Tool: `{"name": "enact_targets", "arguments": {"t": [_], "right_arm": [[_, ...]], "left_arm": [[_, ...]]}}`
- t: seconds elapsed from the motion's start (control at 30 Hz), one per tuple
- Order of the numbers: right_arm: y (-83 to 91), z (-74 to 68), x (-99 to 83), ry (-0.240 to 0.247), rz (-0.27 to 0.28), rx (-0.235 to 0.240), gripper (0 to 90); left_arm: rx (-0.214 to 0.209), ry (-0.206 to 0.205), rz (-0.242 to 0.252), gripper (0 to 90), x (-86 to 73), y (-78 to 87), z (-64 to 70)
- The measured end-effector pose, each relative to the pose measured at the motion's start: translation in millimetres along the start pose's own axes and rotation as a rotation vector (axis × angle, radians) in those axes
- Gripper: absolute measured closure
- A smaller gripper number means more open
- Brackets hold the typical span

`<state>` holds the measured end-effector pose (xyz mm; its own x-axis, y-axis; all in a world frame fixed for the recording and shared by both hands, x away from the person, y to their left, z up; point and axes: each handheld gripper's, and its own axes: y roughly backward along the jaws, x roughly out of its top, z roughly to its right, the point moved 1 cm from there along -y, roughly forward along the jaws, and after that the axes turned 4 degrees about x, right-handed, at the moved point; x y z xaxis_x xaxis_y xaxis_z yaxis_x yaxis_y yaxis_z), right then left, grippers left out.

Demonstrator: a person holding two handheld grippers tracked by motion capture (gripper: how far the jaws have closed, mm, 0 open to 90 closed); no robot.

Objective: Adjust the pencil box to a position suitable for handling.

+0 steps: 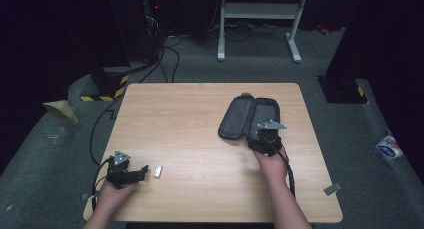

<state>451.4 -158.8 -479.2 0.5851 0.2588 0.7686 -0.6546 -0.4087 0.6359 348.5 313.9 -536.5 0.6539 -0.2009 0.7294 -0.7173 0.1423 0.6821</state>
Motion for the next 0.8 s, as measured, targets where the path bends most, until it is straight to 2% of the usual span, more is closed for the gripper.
{"name": "enact_targets", "arguments": {"t": [0.03,0.1,0.2,0.4,0.8], "right_arm": [[-1.1,-0.9,0.1,-0.003,0.001,0.011,48.7],[-3.9,-3.1,-0.1,0.014,-0.002,-0.004,48.7],[-7.9,-2.1,-1.1,0.011,-0.017,-0.006,50.0],[-10.9,0.3,-2.6,0.016,-0.023,-0.002,58.6],[-14.8,-9.5,-5.7,0.058,-0.028,0.021,79.1]], "left_arm": [[0.000,0.001,0.000,12.9,0.0,0.0,0.1],[0.000,0.003,0.000,13.0,-0.1,0.1,0.3],[0.000,0.004,0.000,13.1,-0.3,0.2,0.4],[0.004,0.005,0.002,13.3,-0.5,0.3,0.6],[0.003,0.006,0.002,13.4,-0.5,0.4,0.5]]}}
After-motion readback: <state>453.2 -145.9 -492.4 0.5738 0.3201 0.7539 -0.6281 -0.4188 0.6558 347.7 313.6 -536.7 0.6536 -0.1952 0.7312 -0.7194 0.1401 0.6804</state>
